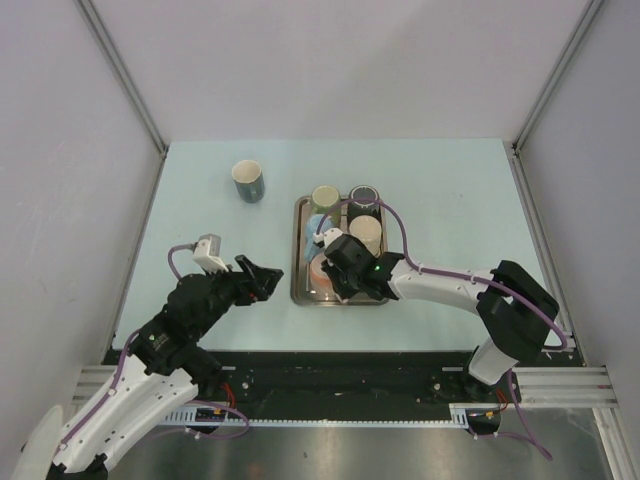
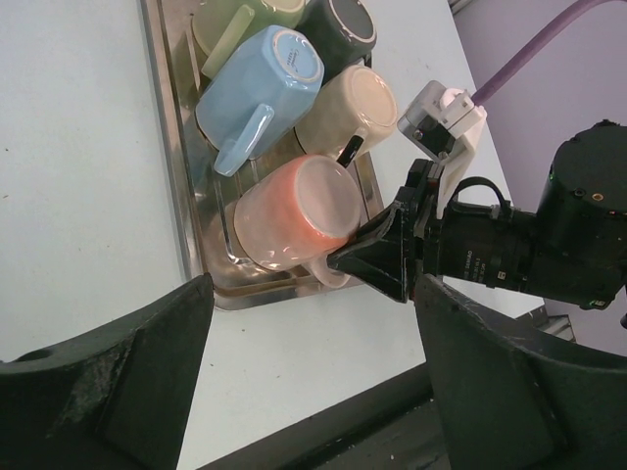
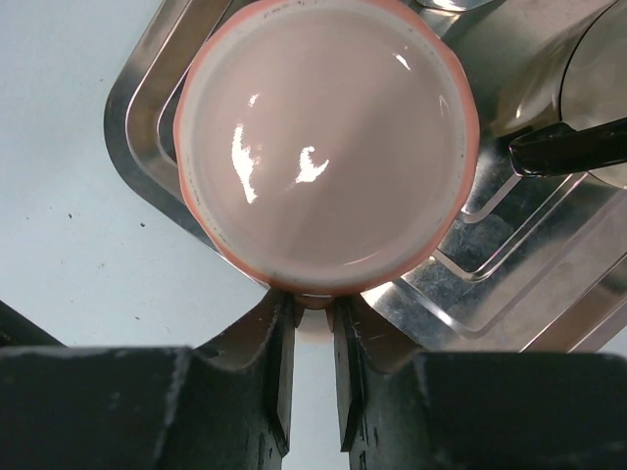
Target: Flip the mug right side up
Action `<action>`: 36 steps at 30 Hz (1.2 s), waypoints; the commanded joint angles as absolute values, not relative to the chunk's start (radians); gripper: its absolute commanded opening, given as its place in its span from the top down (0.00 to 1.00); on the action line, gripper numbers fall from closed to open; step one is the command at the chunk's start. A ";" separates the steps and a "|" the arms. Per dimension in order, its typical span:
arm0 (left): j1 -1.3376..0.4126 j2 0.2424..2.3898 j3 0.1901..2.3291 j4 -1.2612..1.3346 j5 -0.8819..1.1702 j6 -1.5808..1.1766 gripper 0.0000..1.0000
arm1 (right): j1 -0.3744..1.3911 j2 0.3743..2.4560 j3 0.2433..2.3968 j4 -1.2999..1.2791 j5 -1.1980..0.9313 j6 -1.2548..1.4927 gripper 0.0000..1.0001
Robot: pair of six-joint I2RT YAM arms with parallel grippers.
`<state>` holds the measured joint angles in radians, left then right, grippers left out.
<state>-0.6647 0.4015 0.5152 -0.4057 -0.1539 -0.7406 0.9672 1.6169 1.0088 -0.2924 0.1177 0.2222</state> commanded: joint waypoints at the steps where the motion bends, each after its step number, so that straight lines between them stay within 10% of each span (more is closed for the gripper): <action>1: -0.670 0.390 0.503 -0.385 -0.143 -0.732 0.13 | 0.971 1.629 1.051 -0.279 0.115 0.225 1.00; 22: -0.669 0.374 0.529 -0.325 -0.160 -0.713 0.12 | 1.016 1.307 1.111 -0.417 0.144 0.261 1.00; 36: -0.670 0.492 0.369 0.346 0.280 -0.905 0.06 | 0.640 0.921 0.930 -0.116 -0.443 0.647 1.00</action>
